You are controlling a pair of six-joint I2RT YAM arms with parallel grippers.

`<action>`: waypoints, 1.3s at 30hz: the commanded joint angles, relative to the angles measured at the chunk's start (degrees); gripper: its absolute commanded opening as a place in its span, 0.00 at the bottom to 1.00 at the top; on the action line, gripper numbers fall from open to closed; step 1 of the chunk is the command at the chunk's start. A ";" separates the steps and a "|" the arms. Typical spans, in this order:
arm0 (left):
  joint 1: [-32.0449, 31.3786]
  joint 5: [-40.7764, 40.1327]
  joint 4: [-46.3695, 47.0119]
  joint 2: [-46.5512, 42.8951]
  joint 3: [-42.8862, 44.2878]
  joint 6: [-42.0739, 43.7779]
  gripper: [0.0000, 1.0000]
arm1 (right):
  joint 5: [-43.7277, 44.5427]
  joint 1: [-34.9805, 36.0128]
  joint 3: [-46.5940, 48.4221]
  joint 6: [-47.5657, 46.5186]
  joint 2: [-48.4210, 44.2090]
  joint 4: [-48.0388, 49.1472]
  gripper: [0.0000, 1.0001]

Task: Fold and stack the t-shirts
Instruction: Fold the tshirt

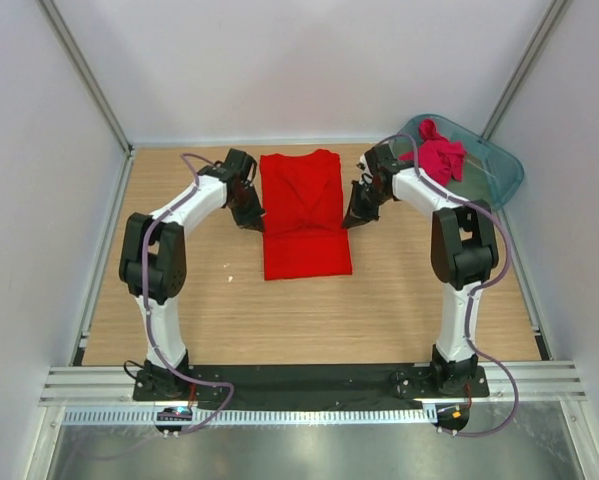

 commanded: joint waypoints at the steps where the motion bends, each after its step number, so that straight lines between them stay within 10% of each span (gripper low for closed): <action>1: 1.31 0.69 -2.08 2.17 4.84 2.19 0.00 | -1.33 -0.28 4.90 -0.81 1.99 -1.11 0.01; 15: 2.54 2.01 -2.53 8.34 9.24 2.72 0.01 | -1.07 -0.89 11.15 -0.80 8.67 0.20 0.01; 26: 4.22 -10.03 -8.59 1.94 18.04 8.86 0.45 | 11.05 -1.16 17.83 -5.28 6.04 -5.83 0.42; 39: -4.04 0.52 5.38 -24.26 -21.50 1.22 0.33 | 16.41 12.02 2.27 -4.32 -1.80 2.22 0.43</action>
